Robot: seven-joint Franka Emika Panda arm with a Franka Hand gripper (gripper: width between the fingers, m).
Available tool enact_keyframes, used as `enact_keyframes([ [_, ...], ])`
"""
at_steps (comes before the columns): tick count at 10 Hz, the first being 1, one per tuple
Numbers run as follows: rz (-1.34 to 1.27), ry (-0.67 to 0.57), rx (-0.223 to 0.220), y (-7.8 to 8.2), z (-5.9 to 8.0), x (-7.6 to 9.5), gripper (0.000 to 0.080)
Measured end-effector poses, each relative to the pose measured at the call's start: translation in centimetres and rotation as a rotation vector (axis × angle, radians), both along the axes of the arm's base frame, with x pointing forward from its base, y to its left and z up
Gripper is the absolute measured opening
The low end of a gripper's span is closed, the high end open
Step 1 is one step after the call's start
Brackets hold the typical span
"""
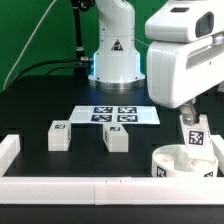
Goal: Assemble stool
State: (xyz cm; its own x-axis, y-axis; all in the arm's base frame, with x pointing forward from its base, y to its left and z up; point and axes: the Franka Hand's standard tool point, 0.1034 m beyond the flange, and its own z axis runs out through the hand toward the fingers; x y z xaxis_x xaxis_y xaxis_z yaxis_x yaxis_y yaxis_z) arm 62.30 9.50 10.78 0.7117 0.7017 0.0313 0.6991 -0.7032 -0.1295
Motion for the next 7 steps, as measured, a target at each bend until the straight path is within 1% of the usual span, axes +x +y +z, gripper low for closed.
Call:
enact_keyframes([
  [2,0.161,-0.019,0.000,-0.4,-0.2,0.0,0.0648],
  [3,0.172,-0.096,-0.014,-0.5,-1.1,0.5,0.0648],
  [4,0.144,-0.133,-0.024,-0.5,-2.0,-0.4,0.0648],
  [5,0.147,-0.146,-0.031,-0.6,-2.2,-0.9,0.0648],
  [7,0.137,-0.167,-0.037,-0.6,-3.1,-0.8,0.0648],
])
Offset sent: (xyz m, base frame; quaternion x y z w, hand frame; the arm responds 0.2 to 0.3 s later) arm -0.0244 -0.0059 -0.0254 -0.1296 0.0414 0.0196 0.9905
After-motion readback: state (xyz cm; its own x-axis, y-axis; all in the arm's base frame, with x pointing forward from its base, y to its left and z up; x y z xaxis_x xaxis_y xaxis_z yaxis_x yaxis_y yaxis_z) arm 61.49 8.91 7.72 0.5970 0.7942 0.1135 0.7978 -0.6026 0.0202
